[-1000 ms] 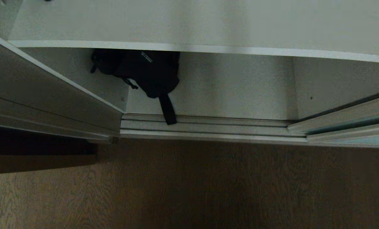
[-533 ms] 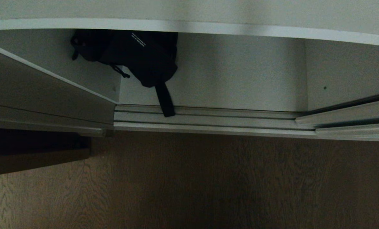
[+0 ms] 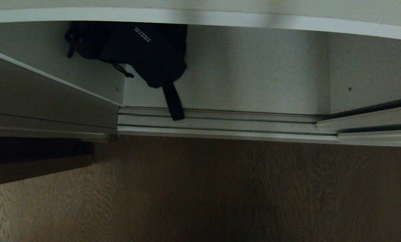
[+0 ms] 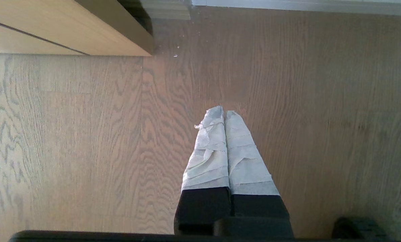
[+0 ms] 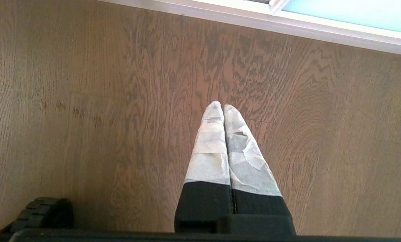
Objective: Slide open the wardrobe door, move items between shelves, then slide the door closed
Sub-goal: Open the door, then place the basket on the higher shelf
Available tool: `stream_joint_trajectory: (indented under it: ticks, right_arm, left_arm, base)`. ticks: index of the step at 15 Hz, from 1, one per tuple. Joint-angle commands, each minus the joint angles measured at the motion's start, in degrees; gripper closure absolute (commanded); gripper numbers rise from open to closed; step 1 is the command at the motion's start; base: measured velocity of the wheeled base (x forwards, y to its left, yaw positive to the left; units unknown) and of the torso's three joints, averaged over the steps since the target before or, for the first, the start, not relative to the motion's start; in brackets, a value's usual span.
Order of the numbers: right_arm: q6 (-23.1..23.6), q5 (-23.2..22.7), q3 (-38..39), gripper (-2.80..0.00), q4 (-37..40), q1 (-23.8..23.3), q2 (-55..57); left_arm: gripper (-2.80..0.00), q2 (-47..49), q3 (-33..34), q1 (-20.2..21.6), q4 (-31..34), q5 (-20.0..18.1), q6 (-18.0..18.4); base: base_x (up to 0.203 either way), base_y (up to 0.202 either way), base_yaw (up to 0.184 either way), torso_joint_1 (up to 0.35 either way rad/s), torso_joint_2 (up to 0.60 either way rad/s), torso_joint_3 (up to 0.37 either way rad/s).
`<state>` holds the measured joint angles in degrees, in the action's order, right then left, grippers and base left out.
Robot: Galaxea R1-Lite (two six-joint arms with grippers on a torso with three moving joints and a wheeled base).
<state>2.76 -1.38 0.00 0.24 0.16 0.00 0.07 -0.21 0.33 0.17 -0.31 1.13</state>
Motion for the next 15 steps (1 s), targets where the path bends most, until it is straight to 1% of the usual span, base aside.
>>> stream_joint_trajectory:
  ticks: [1,3,4,6,9,10,11,13,14,15]
  right_arm:
    - [0.05,-0.03,0.01,0.00,0.02,0.02,-0.09]
    - [0.05,-0.03,0.00,0.00,0.02,0.02,-0.09]
    - [0.05,-0.03,0.00,0.00,0.02,0.02,-0.09]
    - [0.05,-0.03,0.00,0.00,0.02,0.02,-0.09]
    - [0.05,-0.03,0.00,0.00,0.02,0.02,-0.09]
    - [0.05,-0.03,0.06,0.00,0.02,0.02,-0.09]
    - [0.05,-0.03,0.01,0.00,0.02,0.01,-0.09]
    - [0.05,-0.03,0.00,0.00,0.02,0.02,-0.09]
    - [0.05,-0.03,0.00,0.00,0.02,0.02,-0.09]
    - [0.05,-0.03,0.00,0.00,0.02,0.02,-0.09]
  left_arm:
    - [0.00,0.01,-0.07,0.02,0.00,-0.36,1.75]
    - [0.00,0.01,-0.20,0.02,-0.14,-1.81,7.75]
    - [0.00,0.01,-0.06,0.02,-1.02,-2.62,9.91]
    - [0.00,0.01,-0.39,0.02,-3.22,-2.94,9.85]
    - [0.00,2.64,-8.14,0.02,-0.77,-6.96,8.78]
    - [0.00,5.43,-9.96,0.02,-0.33,-7.80,7.89]
    - [0.00,9.01,-12.29,0.01,-0.25,-8.68,5.54]
    - [0.00,17.87,-17.70,-0.04,-0.50,-9.88,-0.63]
    - [0.00,22.61,-19.59,-0.07,-1.83,-10.63,-2.96]
    - [0.00,28.34,-20.63,-0.10,-5.05,-11.75,-4.85]
  base:
    - [0.000,0.000,0.000,0.000,0.00,0.000]
    - [0.000,0.000,0.000,0.000,0.00,0.000]
    - [0.000,0.000,0.000,0.000,0.00,0.000]
    - [0.000,0.000,0.000,0.000,0.00,0.000]
    - [0.000,0.000,0.000,0.000,0.00,0.000]
    - [0.000,0.000,0.000,0.000,0.00,0.000]
    - [0.000,0.000,0.000,0.000,0.00,0.000]
    - [0.000,0.000,0.000,0.000,0.00,0.000]
    - [0.000,0.000,0.000,0.000,0.00,0.000]
    - [0.000,0.000,0.000,0.000,0.00,0.000]
